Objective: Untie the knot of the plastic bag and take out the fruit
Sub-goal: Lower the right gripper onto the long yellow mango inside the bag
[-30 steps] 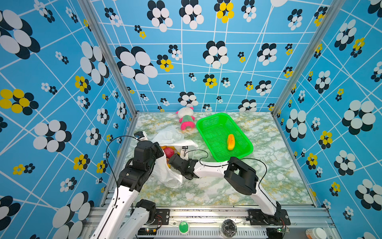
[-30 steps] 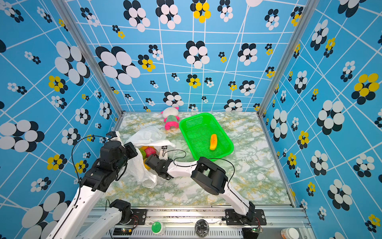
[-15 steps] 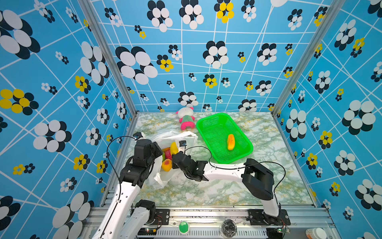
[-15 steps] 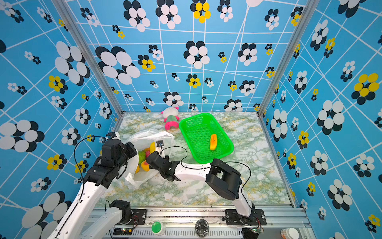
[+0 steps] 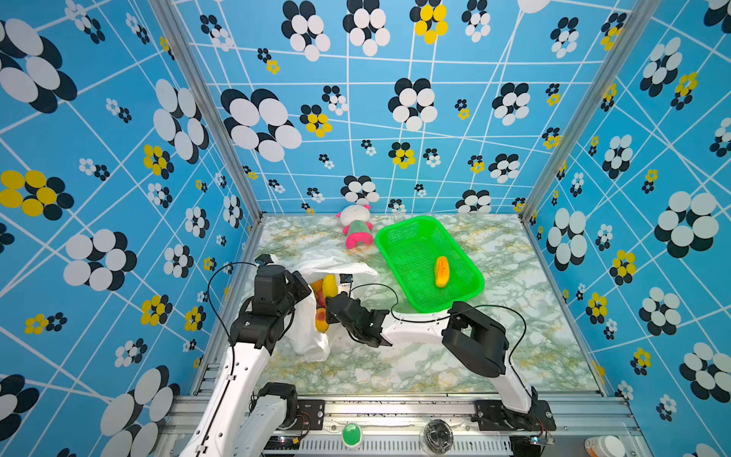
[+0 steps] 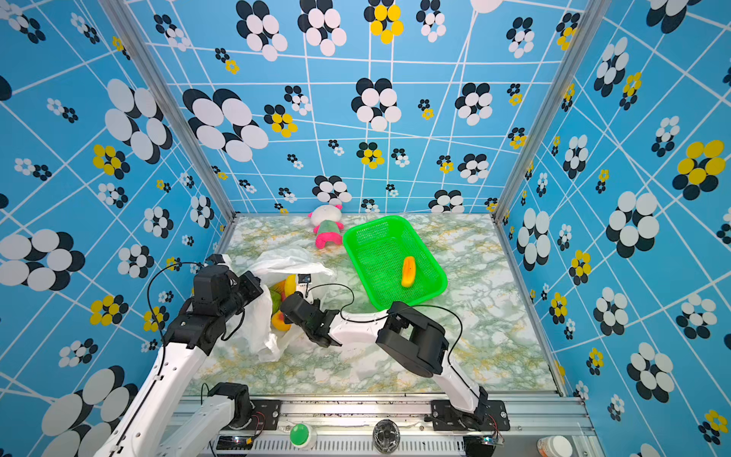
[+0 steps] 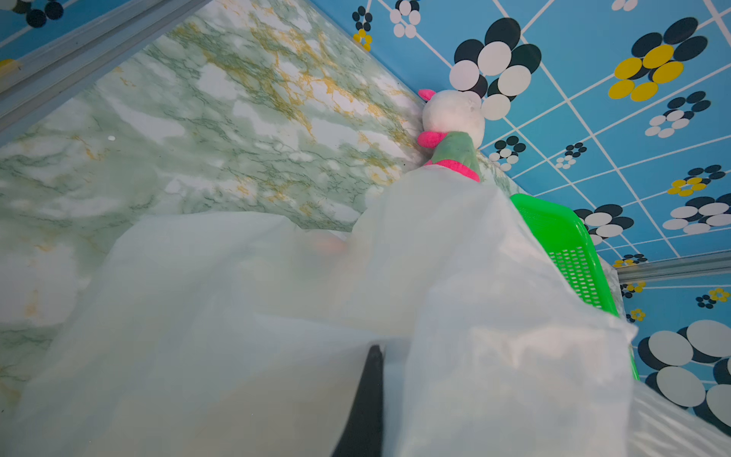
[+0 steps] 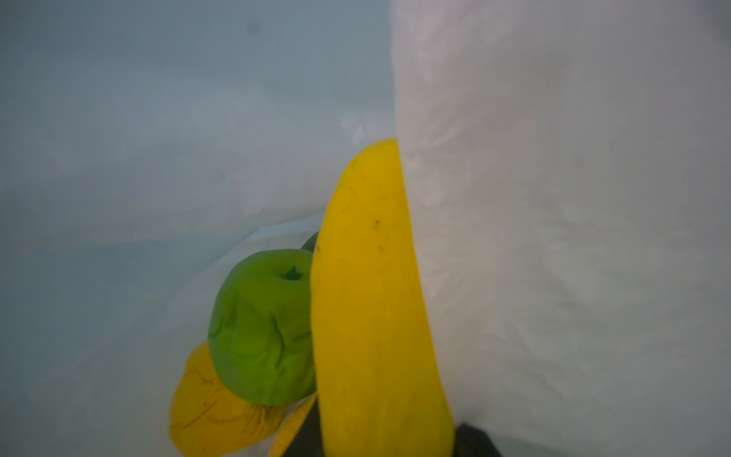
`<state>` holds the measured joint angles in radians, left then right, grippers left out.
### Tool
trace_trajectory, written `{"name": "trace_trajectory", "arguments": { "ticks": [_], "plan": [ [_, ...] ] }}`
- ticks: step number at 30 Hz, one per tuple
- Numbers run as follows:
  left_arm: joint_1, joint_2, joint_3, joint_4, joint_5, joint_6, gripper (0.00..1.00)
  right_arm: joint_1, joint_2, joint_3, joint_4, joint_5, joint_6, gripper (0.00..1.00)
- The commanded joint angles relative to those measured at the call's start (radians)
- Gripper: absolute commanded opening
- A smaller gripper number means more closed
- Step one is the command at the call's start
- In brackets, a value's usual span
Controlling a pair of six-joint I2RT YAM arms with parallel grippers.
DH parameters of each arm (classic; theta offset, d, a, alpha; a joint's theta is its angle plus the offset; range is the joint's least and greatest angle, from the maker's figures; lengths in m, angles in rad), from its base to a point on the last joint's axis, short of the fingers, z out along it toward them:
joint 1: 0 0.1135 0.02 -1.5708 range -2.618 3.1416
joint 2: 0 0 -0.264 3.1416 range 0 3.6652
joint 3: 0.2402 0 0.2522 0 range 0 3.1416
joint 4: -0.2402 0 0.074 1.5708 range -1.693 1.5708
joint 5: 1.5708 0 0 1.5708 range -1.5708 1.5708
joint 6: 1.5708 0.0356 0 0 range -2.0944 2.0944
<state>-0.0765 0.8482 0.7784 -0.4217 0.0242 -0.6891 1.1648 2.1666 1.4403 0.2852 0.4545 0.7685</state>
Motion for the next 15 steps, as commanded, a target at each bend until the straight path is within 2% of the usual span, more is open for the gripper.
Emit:
{"name": "trace_trajectory", "arguments": {
  "ticks": [1, 3, 7, 10, 15],
  "plan": [
    [0.037, 0.028, -0.022, 0.021, 0.06, -0.013, 0.0, 0.012, 0.002, -0.017, 0.014, 0.083, 0.021, 0.25],
    [0.049, 0.029, -0.026, 0.021, 0.063, -0.015, 0.0, 0.016, 0.002, -0.032, 0.019, 0.11, 0.029, 0.34],
    [0.055, 0.015, -0.02, 0.023, 0.07, 0.001, 0.0, 0.025, 0.061, 0.0, -0.026, 0.167, 0.03, 0.58],
    [0.054, 0.009, -0.011, 0.025, 0.086, 0.014, 0.0, 0.024, 0.094, 0.06, -0.109, 0.203, 0.021, 0.68],
    [0.057, 0.019, -0.013, 0.033, 0.109, 0.012, 0.0, 0.025, 0.113, 0.123, -0.207, 0.246, -0.019, 0.77]
  ]
}}
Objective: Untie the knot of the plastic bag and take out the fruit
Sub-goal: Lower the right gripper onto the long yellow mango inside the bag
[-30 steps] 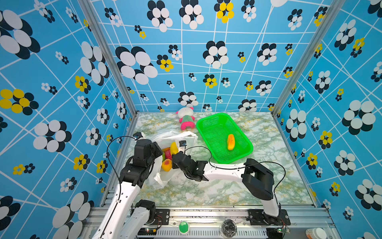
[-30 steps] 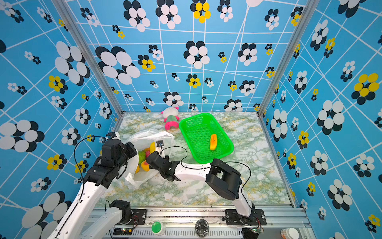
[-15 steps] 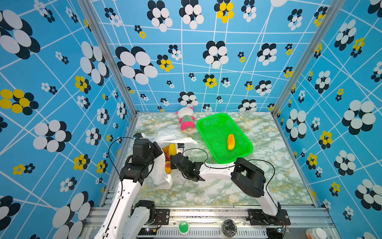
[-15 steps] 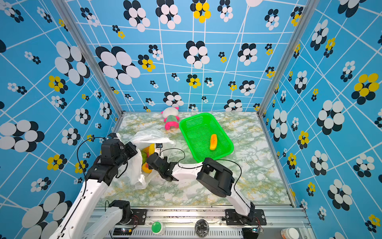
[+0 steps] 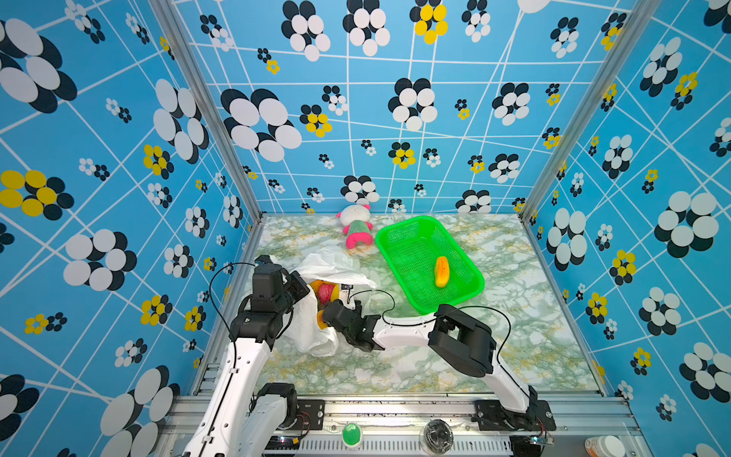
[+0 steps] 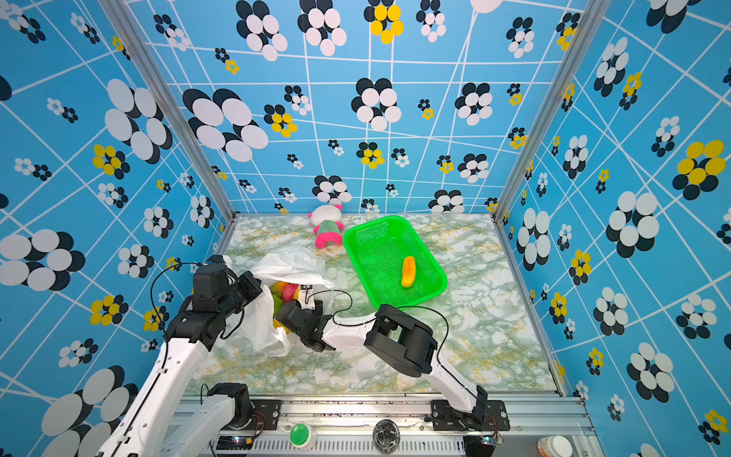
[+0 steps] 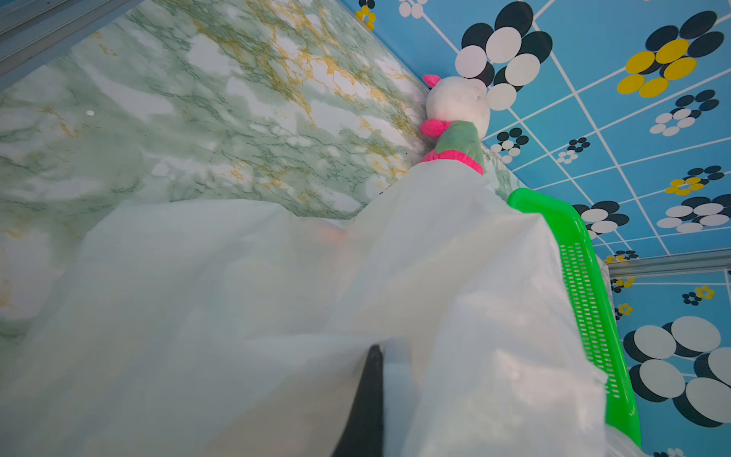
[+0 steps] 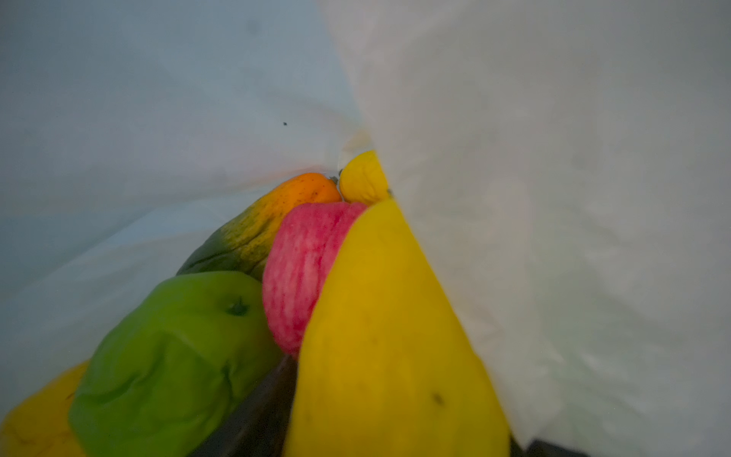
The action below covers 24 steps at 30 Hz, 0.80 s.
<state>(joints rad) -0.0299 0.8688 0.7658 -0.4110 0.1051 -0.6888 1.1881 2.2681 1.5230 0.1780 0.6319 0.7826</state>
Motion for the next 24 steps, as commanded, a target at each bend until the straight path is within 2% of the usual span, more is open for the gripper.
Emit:
{"name": "trace_trajectory", "arguments": {
  "ticks": [1, 5, 10, 12, 16, 21, 24],
  "plan": [
    [0.009, 0.001, -0.003, 0.028, 0.029, 0.01, 0.0, 0.002, 0.01, 0.05, -0.118, 0.078, -0.039, 0.8],
    [0.01, -0.019, -0.047, 0.072, 0.018, -0.033, 0.0, 0.001, 0.017, 0.11, -0.192, 0.107, -0.06, 0.86],
    [0.008, -0.071, -0.09, 0.116, 0.009, -0.043, 0.0, 0.001, 0.057, 0.154, -0.218, 0.124, -0.05, 0.82],
    [0.008, -0.075, -0.116, 0.159, 0.031, -0.045, 0.0, 0.001, 0.075, 0.173, -0.219, 0.123, -0.06, 0.77],
    [0.008, -0.051, -0.084, 0.158, 0.091, -0.029, 0.0, 0.001, 0.103, 0.195, -0.218, 0.123, -0.061, 0.61],
    [0.008, -0.088, -0.078, 0.125, 0.063, -0.013, 0.0, 0.002, 0.128, 0.212, -0.23, 0.124, -0.055, 0.55],
    [0.008, -0.107, -0.08, 0.115, 0.058, -0.004, 0.0, 0.002, 0.117, 0.205, -0.226, 0.134, -0.064, 0.39]
  ]
}}
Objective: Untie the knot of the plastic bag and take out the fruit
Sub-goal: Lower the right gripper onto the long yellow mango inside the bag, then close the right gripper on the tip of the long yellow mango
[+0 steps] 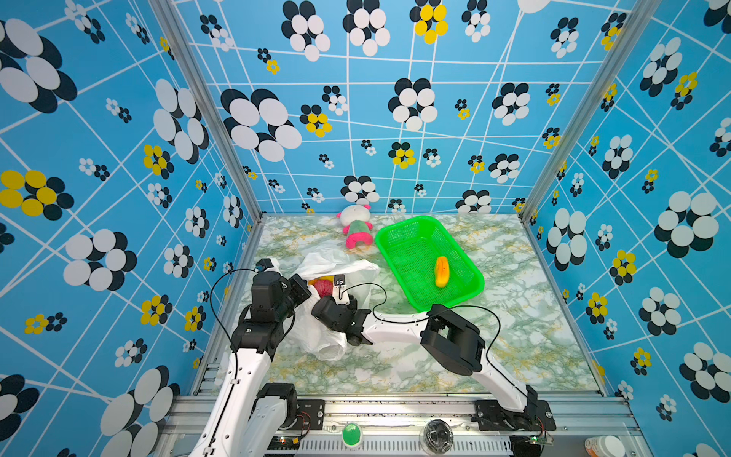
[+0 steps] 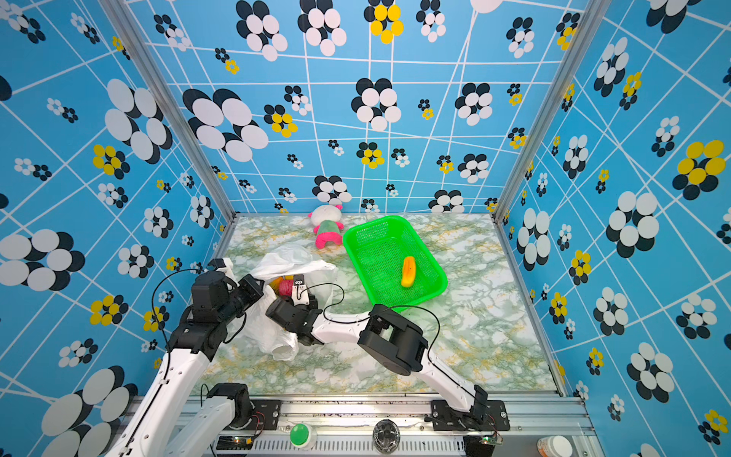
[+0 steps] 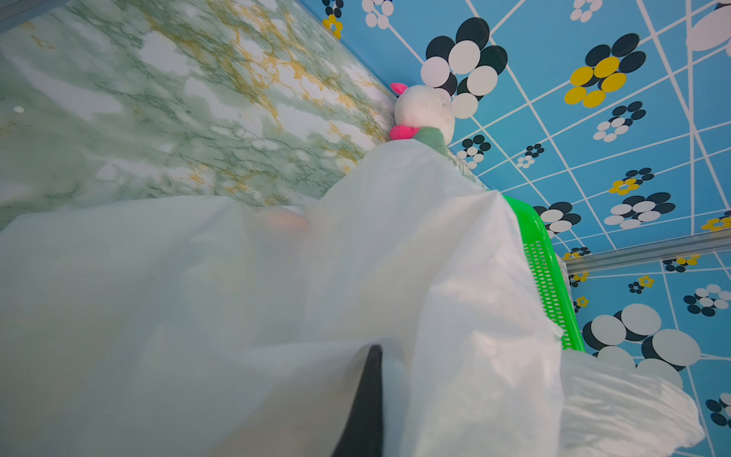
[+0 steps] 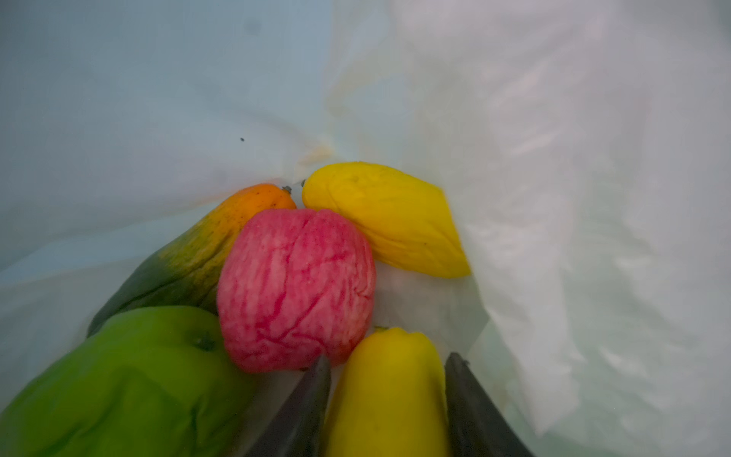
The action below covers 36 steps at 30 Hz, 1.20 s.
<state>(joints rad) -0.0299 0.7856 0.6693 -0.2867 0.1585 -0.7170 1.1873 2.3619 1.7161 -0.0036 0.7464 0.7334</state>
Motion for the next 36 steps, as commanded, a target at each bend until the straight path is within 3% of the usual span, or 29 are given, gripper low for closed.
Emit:
{"name": "trace_trajectory", "arguments": {
  "ticks": [1, 4, 7, 21, 24, 33, 36],
  "plan": [
    [0.008, -0.028, 0.016, -0.011, 0.001, 0.026, 0.0, 0.003, 0.013, 0.005, -0.038, 0.02, -0.022, 0.33],
    [0.008, -0.024, 0.017, -0.015, -0.003, 0.029, 0.0, 0.004, -0.025, -0.025, -0.018, 0.018, -0.038, 0.22],
    [0.008, -0.011, 0.017, -0.011, 0.0, 0.027, 0.0, 0.011, -0.081, -0.082, 0.033, 0.016, -0.061, 0.17],
    [0.008, 0.0, 0.022, -0.022, -0.006, 0.024, 0.0, 0.1, -0.459, -0.474, 0.339, 0.059, -0.122, 0.09],
    [0.008, 0.001, 0.024, -0.025, -0.006, 0.025, 0.0, 0.107, -0.455, -0.464, 0.332, 0.075, -0.133, 0.13],
    [0.009, -0.004, 0.026, -0.032, -0.011, 0.024, 0.0, 0.066, -0.213, -0.239, 0.121, 0.084, -0.018, 0.4],
    [0.01, -0.005, 0.026, -0.032, -0.011, 0.024, 0.0, 0.03, -0.193, -0.237, 0.105, 0.048, 0.037, 0.57]
  ]
}}
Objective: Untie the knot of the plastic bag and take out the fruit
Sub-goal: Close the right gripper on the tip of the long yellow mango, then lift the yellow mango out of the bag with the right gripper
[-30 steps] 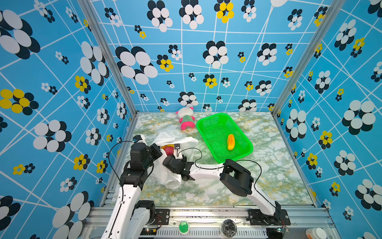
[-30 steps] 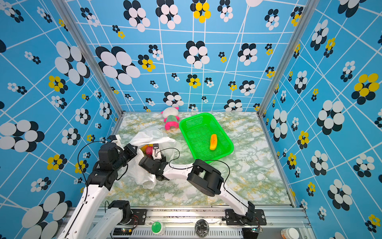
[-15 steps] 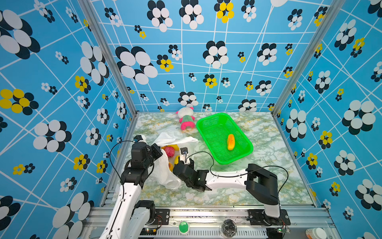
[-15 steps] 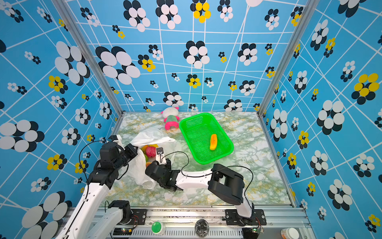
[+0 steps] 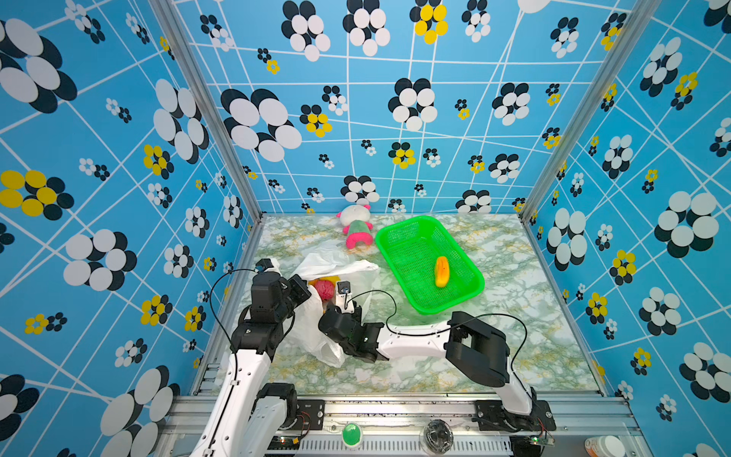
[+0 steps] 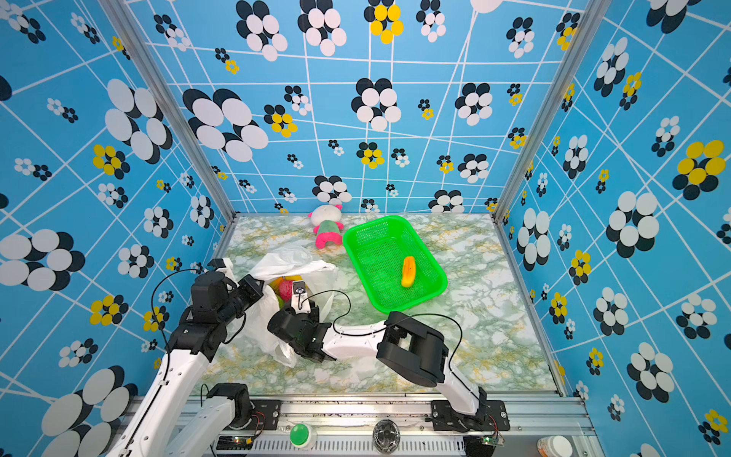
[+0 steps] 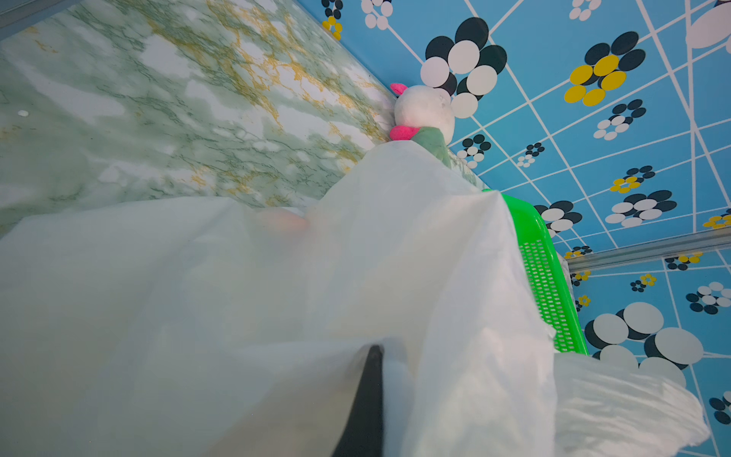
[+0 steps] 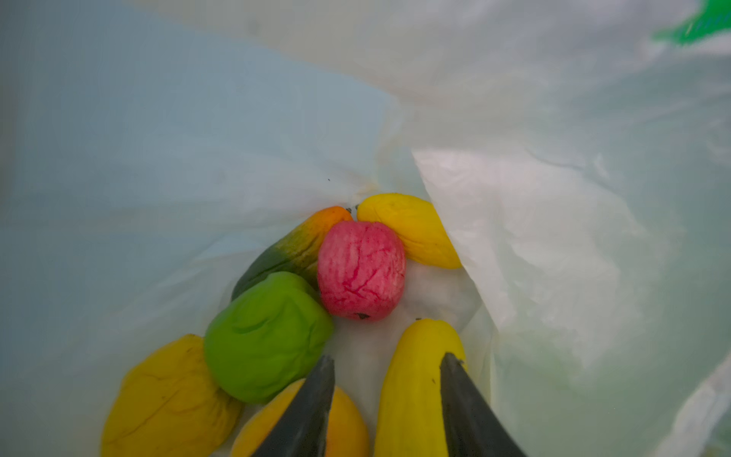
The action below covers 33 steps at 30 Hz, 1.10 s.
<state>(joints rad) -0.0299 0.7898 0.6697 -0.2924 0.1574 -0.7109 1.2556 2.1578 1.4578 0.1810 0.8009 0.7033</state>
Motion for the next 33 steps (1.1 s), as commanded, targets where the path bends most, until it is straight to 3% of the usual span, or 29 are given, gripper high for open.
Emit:
{"name": "trace_trajectory", "arguments": {
  "ticks": [1, 2, 5, 7, 13, 17, 21, 29, 33],
  "plan": [
    [0.01, -0.009, 0.026, -0.025, -0.009, 0.019, 0.0, -0.051, 0.032, 0.019, -0.087, -0.02, 0.092, 0.66],
    [0.009, -0.009, 0.026, -0.025, -0.008, 0.019, 0.0, -0.065, 0.046, 0.019, -0.096, -0.037, 0.116, 0.72],
    [0.01, -0.007, 0.026, -0.025, -0.009, 0.018, 0.0, -0.082, 0.07, 0.024, -0.103, -0.077, 0.144, 0.8],
    [0.01, -0.007, 0.025, -0.027, -0.011, 0.018, 0.0, -0.083, 0.084, 0.039, -0.105, -0.091, 0.138, 0.79],
    [0.01, -0.008, 0.026, -0.027, -0.013, 0.018, 0.0, -0.083, 0.12, 0.082, -0.124, -0.122, 0.137, 0.62],
    [0.009, -0.008, 0.026, -0.028, -0.013, 0.019, 0.0, -0.082, 0.162, 0.133, -0.192, -0.123, 0.166, 0.74],
    [0.01, -0.007, 0.025, -0.028, -0.013, 0.018, 0.0, -0.081, 0.179, 0.134, -0.207, -0.125, 0.21, 0.76],
    [0.01, -0.004, 0.025, -0.03, -0.014, 0.019, 0.0, -0.065, 0.162, 0.134, -0.206, -0.113, 0.203, 0.36],
    [0.01, -0.004, 0.026, -0.029, -0.015, 0.019, 0.0, -0.057, 0.095, 0.074, -0.161, -0.09, 0.179, 0.23]
  ]
}}
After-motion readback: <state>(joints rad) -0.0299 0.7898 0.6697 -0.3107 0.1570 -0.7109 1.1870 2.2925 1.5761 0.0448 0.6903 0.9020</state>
